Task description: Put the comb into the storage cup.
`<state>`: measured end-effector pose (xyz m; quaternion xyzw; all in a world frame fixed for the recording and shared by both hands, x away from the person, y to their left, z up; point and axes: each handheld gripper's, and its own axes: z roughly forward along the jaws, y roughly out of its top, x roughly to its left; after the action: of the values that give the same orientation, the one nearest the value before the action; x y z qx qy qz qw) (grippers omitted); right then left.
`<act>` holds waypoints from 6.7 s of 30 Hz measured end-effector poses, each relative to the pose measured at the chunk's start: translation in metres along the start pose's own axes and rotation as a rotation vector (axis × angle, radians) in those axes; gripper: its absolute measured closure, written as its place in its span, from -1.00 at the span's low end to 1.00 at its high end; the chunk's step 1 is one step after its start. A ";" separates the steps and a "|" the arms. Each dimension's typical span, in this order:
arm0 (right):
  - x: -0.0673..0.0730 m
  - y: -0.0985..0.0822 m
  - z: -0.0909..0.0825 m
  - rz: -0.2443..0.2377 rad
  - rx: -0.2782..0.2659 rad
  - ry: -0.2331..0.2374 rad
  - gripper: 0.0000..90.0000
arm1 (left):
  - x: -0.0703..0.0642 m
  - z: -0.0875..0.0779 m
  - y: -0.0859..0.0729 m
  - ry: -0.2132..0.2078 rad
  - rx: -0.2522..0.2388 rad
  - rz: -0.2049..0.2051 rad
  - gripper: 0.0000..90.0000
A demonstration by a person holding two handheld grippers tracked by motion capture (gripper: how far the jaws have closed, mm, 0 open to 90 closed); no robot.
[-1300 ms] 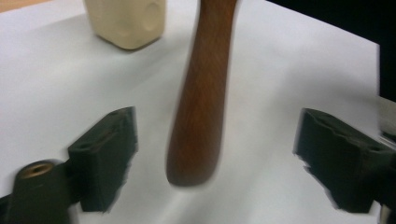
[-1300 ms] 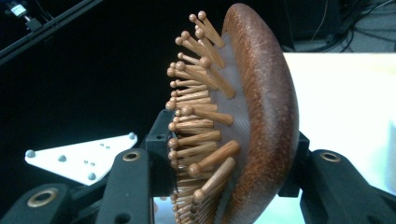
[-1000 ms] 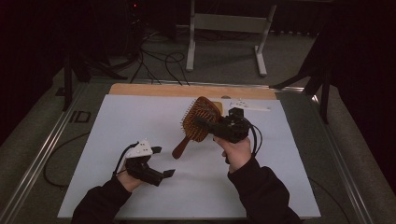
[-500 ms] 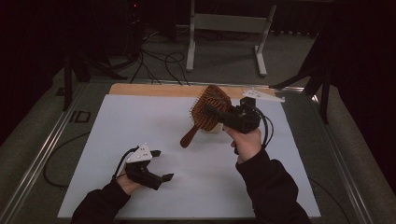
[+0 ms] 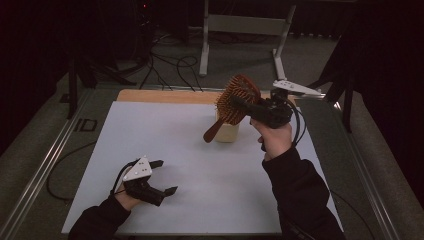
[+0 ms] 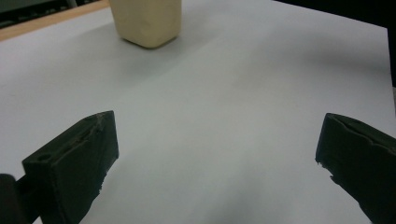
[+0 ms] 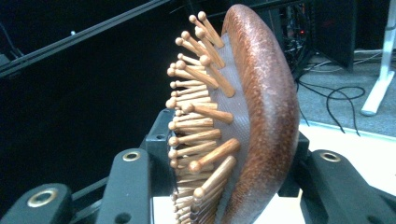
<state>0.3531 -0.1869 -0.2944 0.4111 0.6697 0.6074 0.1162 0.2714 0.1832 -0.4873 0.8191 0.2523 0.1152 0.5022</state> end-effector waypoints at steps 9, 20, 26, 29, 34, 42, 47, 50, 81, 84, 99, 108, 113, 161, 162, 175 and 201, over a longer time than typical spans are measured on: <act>-0.013 0.011 0.001 0.000 -0.008 -0.038 0.18 | 0.009 -0.018 -0.012 0.023 -0.009 -0.014 -1.00; -0.029 0.030 0.000 0.005 -0.045 -0.095 0.18 | 0.021 -0.040 -0.028 0.061 0.006 -0.045 -1.00; -0.036 0.037 0.000 -0.012 -0.063 -0.129 0.18 | 0.025 -0.047 -0.035 0.084 0.015 -0.056 -1.00; -0.040 0.040 0.001 -0.015 -0.062 -0.149 0.18 | 0.025 -0.048 -0.036 0.089 0.013 -0.054 -1.00; -0.046 0.041 0.007 -0.022 -0.063 -0.180 0.18 | 0.025 -0.049 -0.035 0.092 0.004 -0.054 -1.00; -0.061 0.034 0.020 -0.003 -0.048 -0.212 0.18 | 0.024 -0.047 -0.035 0.094 0.008 -0.045 -1.00; -0.067 0.027 0.028 0.001 -0.031 -0.229 0.18 | 0.023 -0.046 -0.034 0.085 0.006 -0.041 -1.00; -0.071 0.024 0.033 0.004 -0.022 -0.233 0.18 | 0.022 -0.047 -0.033 0.081 0.001 -0.038 -1.00; -0.092 -0.013 0.068 0.036 0.063 -0.245 0.17 | 0.018 -0.046 -0.030 0.062 -0.008 -0.024 -1.00; -0.093 -0.015 0.071 0.036 0.068 -0.244 0.17 | 0.019 -0.046 -0.031 0.065 -0.009 -0.025 -1.00; -0.101 -0.031 0.079 0.066 0.102 -0.240 0.17 | 0.018 -0.045 -0.031 0.061 -0.007 -0.023 -1.00; -0.103 -0.035 0.081 0.073 0.111 -0.239 0.17 | 0.018 -0.045 -0.031 0.060 0.000 -0.022 -1.00; -0.105 -0.037 0.083 0.087 0.117 -0.230 0.17 | 0.019 -0.045 -0.031 0.059 -0.005 -0.025 -1.00; -0.120 -0.051 0.078 0.010 0.200 -0.214 -0.77 | 0.019 -0.045 -0.032 0.053 -0.008 -0.027 -1.00; -0.121 -0.052 0.077 0.005 0.203 -0.213 -0.77 | 0.019 -0.045 -0.032 0.053 -0.008 -0.027 -1.00; -0.124 -0.060 0.063 -0.057 0.243 -0.198 -0.78 | 0.019 -0.045 -0.030 0.055 -0.017 -0.024 -1.00; -0.130 -0.076 0.041 -0.088 0.259 -0.188 -0.81 | 0.021 -0.042 -0.028 0.045 -0.025 -0.025 -1.00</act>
<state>0.4313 -0.2410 -0.4182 0.4482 0.7460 0.4689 0.1507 0.2620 0.2364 -0.4935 0.8067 0.2724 0.1306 0.5079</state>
